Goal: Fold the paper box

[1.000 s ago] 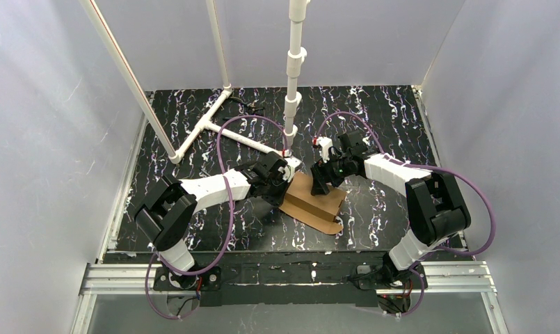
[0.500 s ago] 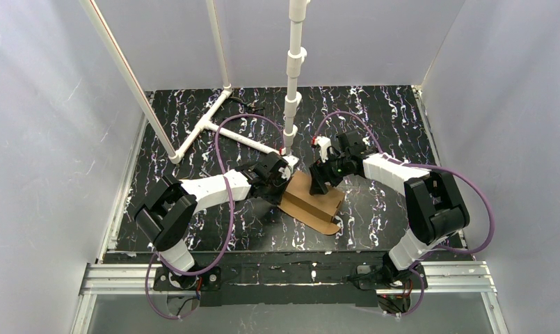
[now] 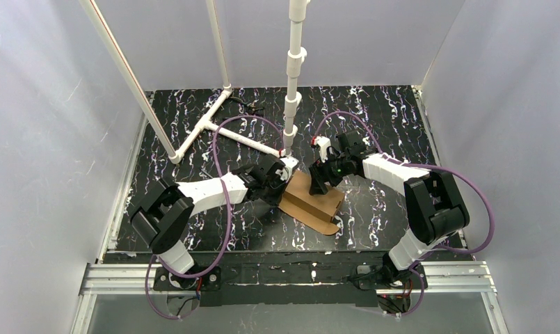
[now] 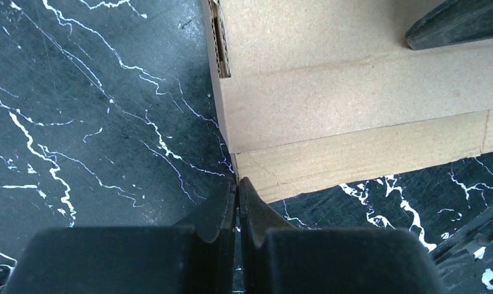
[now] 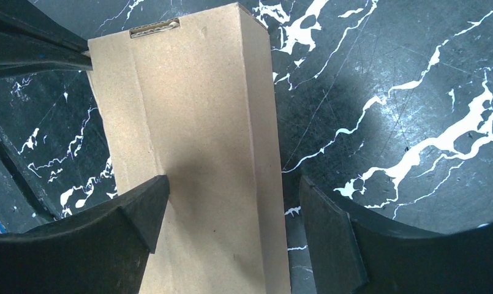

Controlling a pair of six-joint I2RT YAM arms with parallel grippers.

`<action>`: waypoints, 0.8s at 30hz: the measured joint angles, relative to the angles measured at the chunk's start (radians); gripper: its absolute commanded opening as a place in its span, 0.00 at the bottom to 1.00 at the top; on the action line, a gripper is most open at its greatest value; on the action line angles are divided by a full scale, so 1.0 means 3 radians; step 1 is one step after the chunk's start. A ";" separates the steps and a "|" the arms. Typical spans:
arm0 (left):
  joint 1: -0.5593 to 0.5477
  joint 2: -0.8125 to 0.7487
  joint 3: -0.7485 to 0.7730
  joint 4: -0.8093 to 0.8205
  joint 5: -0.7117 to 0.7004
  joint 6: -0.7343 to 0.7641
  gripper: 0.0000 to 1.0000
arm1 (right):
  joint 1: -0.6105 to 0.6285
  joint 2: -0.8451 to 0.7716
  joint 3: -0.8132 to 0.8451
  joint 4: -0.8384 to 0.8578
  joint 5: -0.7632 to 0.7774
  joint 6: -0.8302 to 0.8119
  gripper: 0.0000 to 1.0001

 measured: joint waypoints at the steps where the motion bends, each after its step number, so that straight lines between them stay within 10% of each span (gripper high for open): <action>1: -0.0001 -0.0027 -0.0043 0.0041 -0.0010 -0.0024 0.00 | 0.0000 0.0000 0.0000 0.0000 0.0000 0.0000 0.84; 24: 0.0003 -0.0268 -0.0496 0.0521 0.0104 -0.0095 0.00 | 0.0024 0.0028 0.0018 -0.0017 -0.0005 0.0009 0.83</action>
